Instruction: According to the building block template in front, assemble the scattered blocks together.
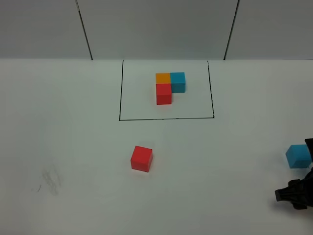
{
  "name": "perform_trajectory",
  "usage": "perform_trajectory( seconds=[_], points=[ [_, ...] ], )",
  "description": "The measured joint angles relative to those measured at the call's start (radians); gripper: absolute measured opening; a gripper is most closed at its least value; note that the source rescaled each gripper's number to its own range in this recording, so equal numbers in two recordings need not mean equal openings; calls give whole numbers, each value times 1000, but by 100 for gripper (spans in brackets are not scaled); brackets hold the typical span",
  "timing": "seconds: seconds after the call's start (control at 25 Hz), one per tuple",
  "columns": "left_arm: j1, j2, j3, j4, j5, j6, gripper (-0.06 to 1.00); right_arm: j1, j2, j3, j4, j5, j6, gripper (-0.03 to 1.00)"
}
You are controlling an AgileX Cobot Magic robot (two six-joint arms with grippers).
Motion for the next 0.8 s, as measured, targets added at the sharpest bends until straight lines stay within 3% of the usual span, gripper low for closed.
perform_trajectory(
  seconds=[0.04, 0.8],
  points=[
    [0, 0, 0, 0, 0, 0, 0, 0, 0, 0, 0, -1, 0, 51],
    [0, 0, 0, 0, 0, 0, 0, 0, -14, 0, 18, -25, 0, 51]
  ],
)
